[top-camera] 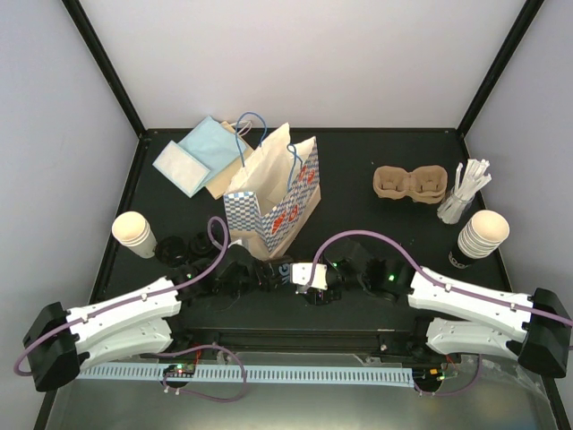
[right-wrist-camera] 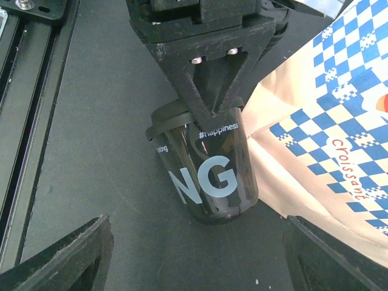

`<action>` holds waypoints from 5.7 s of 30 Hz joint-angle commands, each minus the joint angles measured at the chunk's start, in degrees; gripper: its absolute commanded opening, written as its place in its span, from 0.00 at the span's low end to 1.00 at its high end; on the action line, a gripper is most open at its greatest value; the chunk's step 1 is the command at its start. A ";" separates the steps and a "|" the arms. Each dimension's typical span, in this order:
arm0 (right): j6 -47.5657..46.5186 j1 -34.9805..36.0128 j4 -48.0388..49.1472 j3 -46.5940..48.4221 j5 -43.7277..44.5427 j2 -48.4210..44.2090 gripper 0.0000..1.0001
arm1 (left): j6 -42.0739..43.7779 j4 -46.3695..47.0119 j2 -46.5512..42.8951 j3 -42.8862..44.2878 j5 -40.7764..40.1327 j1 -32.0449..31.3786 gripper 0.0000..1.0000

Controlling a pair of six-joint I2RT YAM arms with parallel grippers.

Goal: Pack the takeout coffee

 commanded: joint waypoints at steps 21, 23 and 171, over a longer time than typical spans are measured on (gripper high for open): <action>30.37 -7.86 6.56 -8.91 13.70 -22.82 0.85 | 11.75 -59.67 35.17 45.01 -27.26 -22.49 0.40; 33.40 -10.47 4.98 -9.94 18.35 -25.79 0.85 | 11.10 -64.18 39.91 49.42 -29.63 -23.69 0.40; 64.20 6.17 -34.10 42.20 11.04 38.49 0.93 | 57.49 -23.70 -17.99 23.02 -4.52 20.60 0.99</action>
